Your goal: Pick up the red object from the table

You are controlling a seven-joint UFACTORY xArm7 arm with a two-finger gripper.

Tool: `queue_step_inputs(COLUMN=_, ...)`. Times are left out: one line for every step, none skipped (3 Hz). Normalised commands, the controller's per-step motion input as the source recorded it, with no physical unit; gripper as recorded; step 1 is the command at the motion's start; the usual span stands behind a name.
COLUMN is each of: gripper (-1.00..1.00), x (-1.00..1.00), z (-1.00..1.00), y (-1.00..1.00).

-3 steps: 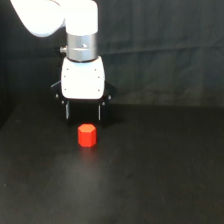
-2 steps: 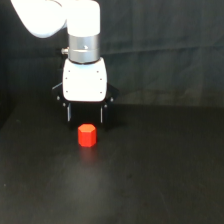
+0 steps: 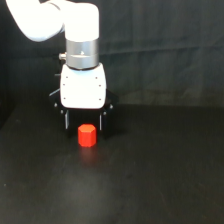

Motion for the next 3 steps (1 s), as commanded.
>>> queue_step_inputs(gripper=0.89, x=-0.06, z=-0.15, y=-0.54)
queue_step_inputs(gripper=-0.65, x=-0.07, z=-0.36, y=0.02)
queue_step_inputs(gripper=-1.0, x=-0.02, z=-0.36, y=0.0)
